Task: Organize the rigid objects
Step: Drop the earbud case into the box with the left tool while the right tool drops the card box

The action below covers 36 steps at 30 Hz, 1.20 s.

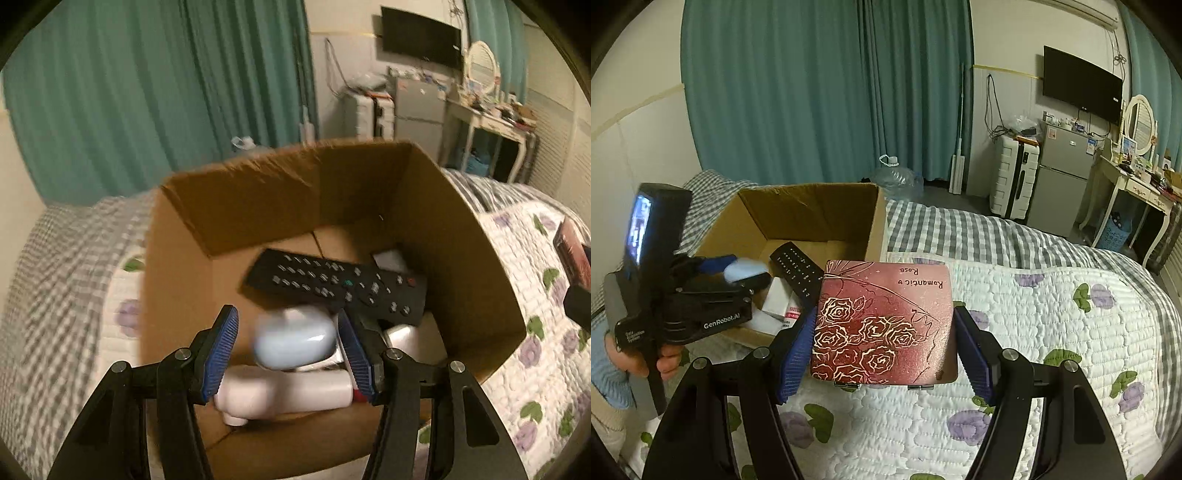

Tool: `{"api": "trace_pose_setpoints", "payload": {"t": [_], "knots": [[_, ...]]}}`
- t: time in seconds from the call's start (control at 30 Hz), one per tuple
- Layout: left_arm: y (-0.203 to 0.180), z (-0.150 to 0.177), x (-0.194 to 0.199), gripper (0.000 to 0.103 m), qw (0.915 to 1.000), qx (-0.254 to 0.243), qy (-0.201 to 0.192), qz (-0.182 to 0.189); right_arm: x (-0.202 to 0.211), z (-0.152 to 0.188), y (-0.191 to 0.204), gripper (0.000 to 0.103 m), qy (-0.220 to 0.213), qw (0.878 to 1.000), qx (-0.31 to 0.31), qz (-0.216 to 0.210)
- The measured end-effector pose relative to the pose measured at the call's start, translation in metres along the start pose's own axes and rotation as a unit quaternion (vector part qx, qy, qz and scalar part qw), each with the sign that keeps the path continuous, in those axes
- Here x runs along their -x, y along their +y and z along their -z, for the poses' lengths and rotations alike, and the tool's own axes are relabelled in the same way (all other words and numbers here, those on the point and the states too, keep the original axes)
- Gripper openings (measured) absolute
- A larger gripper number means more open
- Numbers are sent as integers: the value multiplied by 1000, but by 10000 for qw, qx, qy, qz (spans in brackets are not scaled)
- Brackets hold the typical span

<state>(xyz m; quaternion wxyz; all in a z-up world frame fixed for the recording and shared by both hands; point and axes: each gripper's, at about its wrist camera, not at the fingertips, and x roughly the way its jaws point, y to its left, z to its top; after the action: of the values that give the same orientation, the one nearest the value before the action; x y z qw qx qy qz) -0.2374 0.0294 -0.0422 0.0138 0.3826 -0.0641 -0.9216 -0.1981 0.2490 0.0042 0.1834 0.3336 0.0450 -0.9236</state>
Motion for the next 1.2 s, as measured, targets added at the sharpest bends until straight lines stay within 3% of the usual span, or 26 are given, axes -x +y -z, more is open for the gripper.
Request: {"api": "trace_pose_setpoints", "payload": {"t": [0.3,0.47,0.63,0.73,0.77,0.97,1.2], "knots": [[44,-8,52,65,9983,379,-433,63,2,-38,30,71,-167,9995,144,-217],[73,-12,64,67,9962,566,-654,-75,-64,-75,62,71,238,9984,310,-398],[80,-11,53,67,9961,402,-759,-215,-119,-80,76,71,833,9956,337,-280],[78,-7,46,67,9963,347,-758,-212,-128,-76,74,77,853,9958,329,-77],[78,-7,45,67,9963,343,-762,-176,-125,-75,71,82,790,9964,297,-85],[69,-6,63,67,9963,366,-756,-164,-66,-75,64,82,355,9987,333,146],[53,-14,162,71,9879,354,-1465,-355,48,-89,65,89,-340,9978,455,350]]}}
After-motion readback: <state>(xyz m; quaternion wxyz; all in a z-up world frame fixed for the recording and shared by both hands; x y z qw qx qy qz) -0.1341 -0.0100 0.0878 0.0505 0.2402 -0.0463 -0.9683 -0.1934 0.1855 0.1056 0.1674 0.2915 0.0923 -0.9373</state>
